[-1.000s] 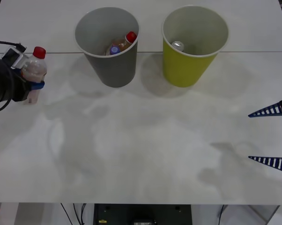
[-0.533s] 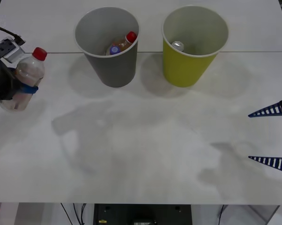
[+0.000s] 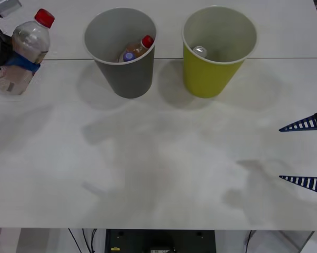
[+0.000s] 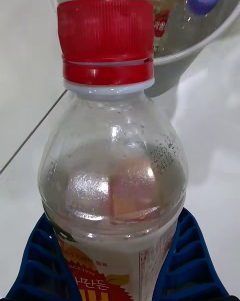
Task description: Put the can into the green bin and the plastic bottle into the gray bin
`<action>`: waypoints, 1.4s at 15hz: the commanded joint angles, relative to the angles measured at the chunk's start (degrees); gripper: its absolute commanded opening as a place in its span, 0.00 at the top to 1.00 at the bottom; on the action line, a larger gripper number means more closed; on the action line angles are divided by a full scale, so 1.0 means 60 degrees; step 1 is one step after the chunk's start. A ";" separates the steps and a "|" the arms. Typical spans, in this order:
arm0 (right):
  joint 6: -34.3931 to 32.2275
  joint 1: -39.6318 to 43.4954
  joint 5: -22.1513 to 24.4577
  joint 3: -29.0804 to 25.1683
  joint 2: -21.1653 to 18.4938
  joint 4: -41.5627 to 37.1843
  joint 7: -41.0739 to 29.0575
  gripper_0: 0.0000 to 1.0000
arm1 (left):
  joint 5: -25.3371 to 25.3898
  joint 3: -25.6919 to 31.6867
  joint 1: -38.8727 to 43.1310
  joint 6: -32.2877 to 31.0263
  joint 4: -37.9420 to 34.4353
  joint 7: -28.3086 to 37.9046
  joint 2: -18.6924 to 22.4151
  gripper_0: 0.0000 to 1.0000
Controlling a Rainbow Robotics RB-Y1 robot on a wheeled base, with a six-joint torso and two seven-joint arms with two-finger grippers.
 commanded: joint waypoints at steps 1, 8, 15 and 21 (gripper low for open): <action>0.0000 0.0000 0.0000 0.0000 0.0000 0.0000 0.0000 0.00 | 0.0136 -0.0867 -0.2092 -0.0673 0.1260 -0.0492 -0.0395 1.00; 0.0000 0.0000 0.0000 0.0000 0.0000 0.0000 0.0000 0.00 | -0.0684 -0.3050 -0.6355 -0.0790 0.5274 -0.0638 -0.2490 1.00; 0.0000 0.0000 0.0000 0.0000 0.0000 0.0000 0.0000 0.00 | -0.2339 -0.3050 -0.7468 -0.0790 0.6929 -0.0653 -0.4775 1.00; 0.0000 0.0000 0.0000 0.0000 0.0000 0.0000 0.0000 0.00 | -0.2706 -0.3020 -0.7556 -0.0863 0.6929 -0.0462 -0.5200 0.98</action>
